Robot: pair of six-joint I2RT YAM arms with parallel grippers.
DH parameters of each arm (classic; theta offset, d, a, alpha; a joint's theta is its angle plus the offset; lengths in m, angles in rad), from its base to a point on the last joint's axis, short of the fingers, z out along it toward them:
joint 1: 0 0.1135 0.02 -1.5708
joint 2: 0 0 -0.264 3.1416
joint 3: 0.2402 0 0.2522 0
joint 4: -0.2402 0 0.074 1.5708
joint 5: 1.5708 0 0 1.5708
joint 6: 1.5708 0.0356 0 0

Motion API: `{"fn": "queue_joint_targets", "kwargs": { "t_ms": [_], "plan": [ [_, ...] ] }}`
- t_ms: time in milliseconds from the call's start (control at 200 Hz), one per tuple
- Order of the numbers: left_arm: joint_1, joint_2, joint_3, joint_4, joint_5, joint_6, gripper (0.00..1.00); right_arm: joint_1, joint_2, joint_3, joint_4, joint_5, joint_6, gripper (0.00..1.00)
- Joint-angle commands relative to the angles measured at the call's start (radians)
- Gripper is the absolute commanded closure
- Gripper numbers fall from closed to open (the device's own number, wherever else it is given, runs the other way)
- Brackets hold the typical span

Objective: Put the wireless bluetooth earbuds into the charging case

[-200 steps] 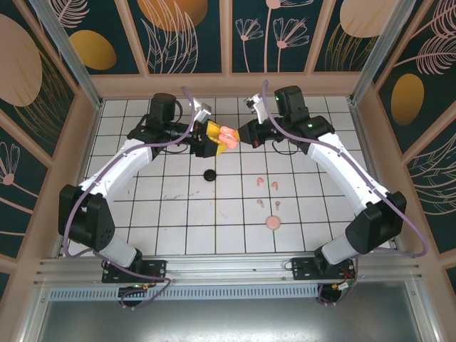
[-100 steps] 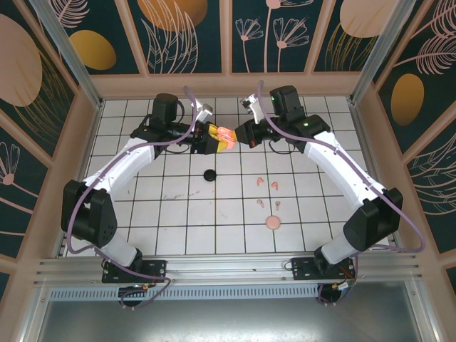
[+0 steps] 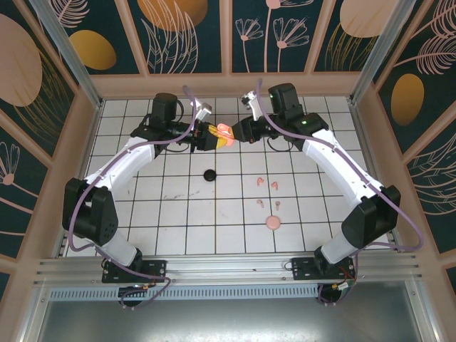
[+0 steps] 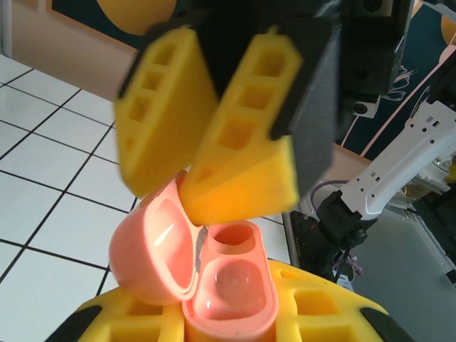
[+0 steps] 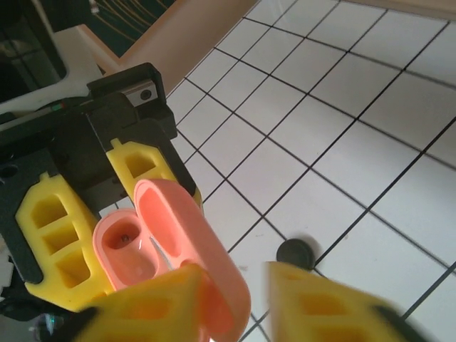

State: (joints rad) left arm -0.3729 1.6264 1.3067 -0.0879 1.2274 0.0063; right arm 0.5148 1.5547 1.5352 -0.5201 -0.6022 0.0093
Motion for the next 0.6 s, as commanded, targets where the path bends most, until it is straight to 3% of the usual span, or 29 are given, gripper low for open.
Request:
{"fn": "queue_joint_targets", "kwargs": {
  "t_ms": [0,120,295,395,596],
  "plan": [
    [-0.002,-0.015,-0.033,0.107,-0.03,-0.032,1.0,-0.008,-0.044,0.014,0.063,0.064,0.064,0.5],
    [0.0,-0.074,-0.12,0.233,-0.116,-0.09,1.0,-0.058,-0.133,-0.076,0.101,0.109,0.143,0.41],
    [0.0,-0.217,-0.294,0.462,-0.332,-0.18,1.0,-0.091,-0.242,-0.264,0.083,0.271,0.253,0.38],
    [0.0,-0.302,-0.417,0.622,-0.464,-0.216,1.0,-0.089,-0.235,-0.34,0.046,0.381,0.322,0.38],
    [-0.007,-0.394,-0.574,0.847,-0.603,-0.164,1.0,-0.058,-0.158,-0.477,0.079,0.532,0.476,0.39]
  ]
}}
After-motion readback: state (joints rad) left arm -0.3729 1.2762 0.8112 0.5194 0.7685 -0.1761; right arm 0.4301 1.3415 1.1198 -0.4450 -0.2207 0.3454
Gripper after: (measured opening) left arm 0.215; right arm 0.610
